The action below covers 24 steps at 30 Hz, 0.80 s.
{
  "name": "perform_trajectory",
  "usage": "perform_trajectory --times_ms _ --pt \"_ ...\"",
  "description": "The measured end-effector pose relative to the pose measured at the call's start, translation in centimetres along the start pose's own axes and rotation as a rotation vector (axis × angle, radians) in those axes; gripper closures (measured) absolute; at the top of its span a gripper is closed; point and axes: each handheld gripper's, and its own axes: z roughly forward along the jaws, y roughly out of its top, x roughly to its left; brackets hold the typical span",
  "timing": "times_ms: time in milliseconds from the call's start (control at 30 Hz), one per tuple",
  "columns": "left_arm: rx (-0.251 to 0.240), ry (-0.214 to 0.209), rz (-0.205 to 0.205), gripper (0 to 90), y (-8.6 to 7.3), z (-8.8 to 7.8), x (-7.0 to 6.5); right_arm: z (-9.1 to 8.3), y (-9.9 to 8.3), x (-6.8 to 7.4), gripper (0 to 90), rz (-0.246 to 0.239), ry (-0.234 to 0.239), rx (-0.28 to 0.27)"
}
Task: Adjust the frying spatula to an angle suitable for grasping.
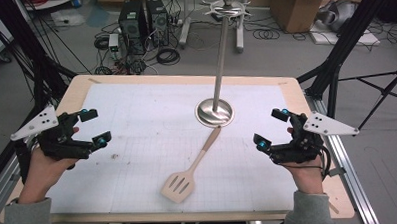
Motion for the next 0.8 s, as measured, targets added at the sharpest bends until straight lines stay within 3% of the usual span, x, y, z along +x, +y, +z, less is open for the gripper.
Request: perform_trajectory --times_ms 800 --pt "0.017 0.009 0.004 9.2 -0.3 -0.2 0.2 1.4 0.1 0.7 0.8 -0.005 0.025 0.004"
